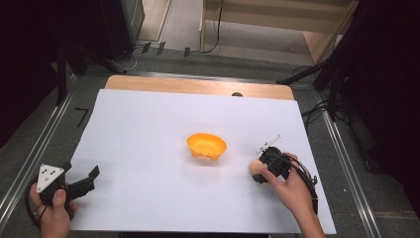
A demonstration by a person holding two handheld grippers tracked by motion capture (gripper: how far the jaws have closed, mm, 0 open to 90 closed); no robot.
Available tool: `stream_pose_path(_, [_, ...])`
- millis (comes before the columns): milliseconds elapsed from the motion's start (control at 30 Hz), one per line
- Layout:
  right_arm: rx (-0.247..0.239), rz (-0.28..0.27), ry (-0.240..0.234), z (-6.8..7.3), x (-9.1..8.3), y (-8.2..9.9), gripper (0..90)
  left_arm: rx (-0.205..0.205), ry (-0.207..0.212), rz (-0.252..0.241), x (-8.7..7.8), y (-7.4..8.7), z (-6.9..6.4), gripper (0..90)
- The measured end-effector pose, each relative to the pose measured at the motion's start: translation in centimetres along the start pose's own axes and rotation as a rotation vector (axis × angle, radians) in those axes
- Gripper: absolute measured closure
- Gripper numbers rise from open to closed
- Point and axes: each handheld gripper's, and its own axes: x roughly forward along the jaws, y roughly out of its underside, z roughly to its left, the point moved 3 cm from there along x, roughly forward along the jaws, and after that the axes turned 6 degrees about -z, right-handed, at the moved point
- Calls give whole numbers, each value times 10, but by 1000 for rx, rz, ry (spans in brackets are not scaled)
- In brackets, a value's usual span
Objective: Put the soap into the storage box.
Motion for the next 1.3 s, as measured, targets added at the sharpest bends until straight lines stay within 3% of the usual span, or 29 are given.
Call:
stream_pose_path(167, [-45,-15,-7,3,-6,-6,332,2,1,0,0,0,0,81])
stream_pose_path(267, [-113,-48,-13,6,-16,-16,332,1,-1,0,0,0,0,81])
stream_pose_path(600, [-197,-58,-47,14,-31,-38,332,3,-1,0,0,0,0,81])
stream_pose_path(967, [-344,-112,-77,26,-42,-77,332,2,-1,-4,0,0,0,81])
stream_pose_path(1300, [-410,-117,-127,31,-41,-101,332,-2,0,-5,0,0,0,81])
